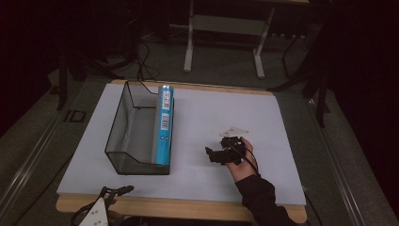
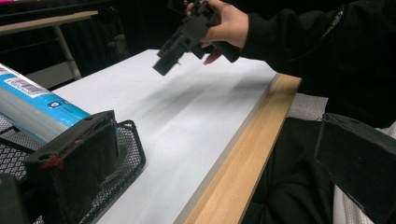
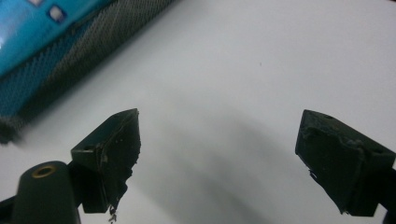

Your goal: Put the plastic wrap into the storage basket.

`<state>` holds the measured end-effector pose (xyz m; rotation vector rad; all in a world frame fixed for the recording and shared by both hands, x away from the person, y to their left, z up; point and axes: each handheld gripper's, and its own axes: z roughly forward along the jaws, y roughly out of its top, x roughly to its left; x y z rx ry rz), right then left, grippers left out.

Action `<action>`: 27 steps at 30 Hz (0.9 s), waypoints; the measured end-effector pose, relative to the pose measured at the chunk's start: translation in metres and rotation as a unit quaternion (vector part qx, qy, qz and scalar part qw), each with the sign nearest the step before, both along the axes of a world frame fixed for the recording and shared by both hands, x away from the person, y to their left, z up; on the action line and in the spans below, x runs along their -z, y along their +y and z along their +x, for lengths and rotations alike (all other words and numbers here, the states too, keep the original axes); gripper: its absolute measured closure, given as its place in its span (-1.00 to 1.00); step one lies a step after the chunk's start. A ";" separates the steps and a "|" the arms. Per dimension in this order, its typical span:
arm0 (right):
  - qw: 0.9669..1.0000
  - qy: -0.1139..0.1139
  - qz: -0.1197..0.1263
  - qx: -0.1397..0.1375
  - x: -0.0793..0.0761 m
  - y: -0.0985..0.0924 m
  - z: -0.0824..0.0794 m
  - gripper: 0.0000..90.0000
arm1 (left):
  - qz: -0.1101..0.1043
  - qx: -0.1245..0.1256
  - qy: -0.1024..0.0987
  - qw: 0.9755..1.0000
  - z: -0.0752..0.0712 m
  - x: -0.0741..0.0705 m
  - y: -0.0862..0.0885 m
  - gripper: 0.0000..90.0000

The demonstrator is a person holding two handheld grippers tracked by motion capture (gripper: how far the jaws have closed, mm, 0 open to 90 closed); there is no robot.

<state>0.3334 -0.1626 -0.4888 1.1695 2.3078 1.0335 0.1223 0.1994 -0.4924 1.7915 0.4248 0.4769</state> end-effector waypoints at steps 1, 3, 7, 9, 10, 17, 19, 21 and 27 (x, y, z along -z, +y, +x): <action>1.000 0.002 -0.002 0.000 0.002 -0.004 -0.004 -0.69 | 0.000 0.000 0.000 1.000 0.000 0.000 0.000 -0.99; 1.000 0.002 -0.002 0.000 0.002 -0.004 -0.004 -0.69 | 0.000 0.000 0.000 1.000 0.000 0.000 0.000 -0.99; 1.000 -0.002 0.002 -0.004 0.006 -0.016 -0.013 -0.69 | 0.002 0.000 0.000 1.000 0.000 0.000 0.000 -0.99; 1.000 -0.006 0.001 -0.004 0.008 -0.019 -0.016 -0.69 | 0.001 0.000 0.000 1.000 0.000 0.000 0.000 -0.99; 1.000 -0.004 0.002 -0.004 0.009 -0.021 -0.017 -0.69 | 0.001 0.000 0.000 1.000 0.000 0.000 0.000 -0.99; 1.000 -0.006 0.007 -0.003 0.015 -0.034 -0.028 -0.69 | 0.002 0.000 0.000 1.000 0.000 0.000 0.000 -0.99; 1.000 -0.006 0.001 -0.002 0.017 -0.037 -0.029 -0.69 | 0.002 0.001 -0.001 1.000 0.000 0.000 -0.001 -0.99; 1.000 -0.008 0.002 0.003 0.018 -0.041 -0.029 -0.69 | 0.005 0.001 -0.004 1.000 -0.001 0.000 -0.001 -0.99; 1.000 -0.021 -0.008 0.009 0.021 -0.045 -0.027 -0.69 | 0.008 0.003 -0.001 1.000 -0.001 0.001 -0.002 -0.99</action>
